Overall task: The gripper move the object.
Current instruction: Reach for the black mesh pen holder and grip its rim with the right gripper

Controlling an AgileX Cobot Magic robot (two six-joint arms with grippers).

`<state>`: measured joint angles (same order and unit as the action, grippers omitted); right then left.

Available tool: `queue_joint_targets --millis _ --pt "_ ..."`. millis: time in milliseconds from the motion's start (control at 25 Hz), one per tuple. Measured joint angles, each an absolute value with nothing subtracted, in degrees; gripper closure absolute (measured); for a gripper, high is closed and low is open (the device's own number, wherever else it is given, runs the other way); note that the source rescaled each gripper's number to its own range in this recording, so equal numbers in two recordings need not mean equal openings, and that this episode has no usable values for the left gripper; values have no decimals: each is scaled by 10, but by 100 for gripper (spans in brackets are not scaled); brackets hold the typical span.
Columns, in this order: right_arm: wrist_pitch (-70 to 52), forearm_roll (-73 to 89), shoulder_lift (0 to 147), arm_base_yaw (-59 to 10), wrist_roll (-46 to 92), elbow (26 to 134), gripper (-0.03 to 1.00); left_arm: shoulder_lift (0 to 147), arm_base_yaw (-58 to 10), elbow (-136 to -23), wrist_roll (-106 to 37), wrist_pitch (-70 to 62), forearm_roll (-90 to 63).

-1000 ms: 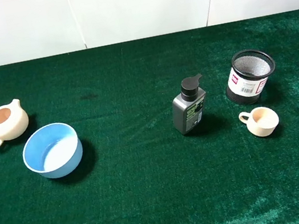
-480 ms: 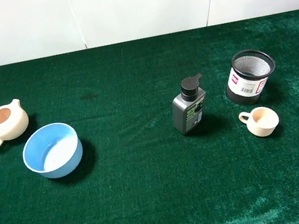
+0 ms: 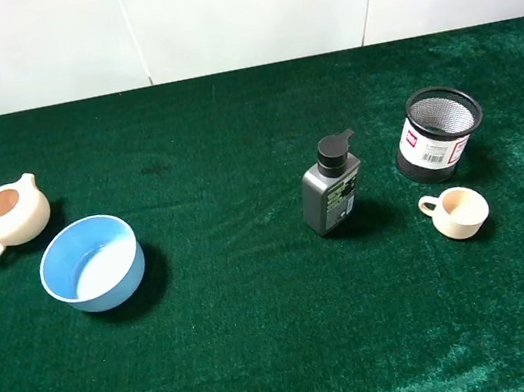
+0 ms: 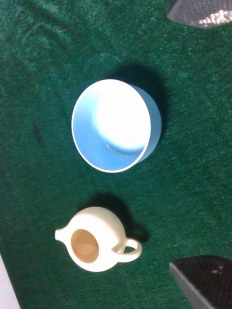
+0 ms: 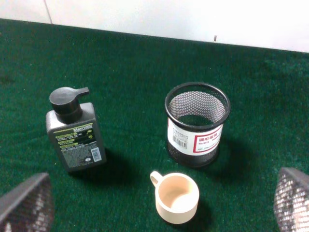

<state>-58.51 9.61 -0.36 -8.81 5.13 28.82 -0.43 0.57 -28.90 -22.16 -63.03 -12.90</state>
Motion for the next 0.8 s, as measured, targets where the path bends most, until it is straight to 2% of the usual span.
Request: queue_joint_targets --millis 320,800 --pt "-578 93 88 -88 48 306 -3 -4 6 -289 -222 -630 -129" --pt "-555 75 398 -88 48 436 -3 -4 6 -289 -222 -630 -129"
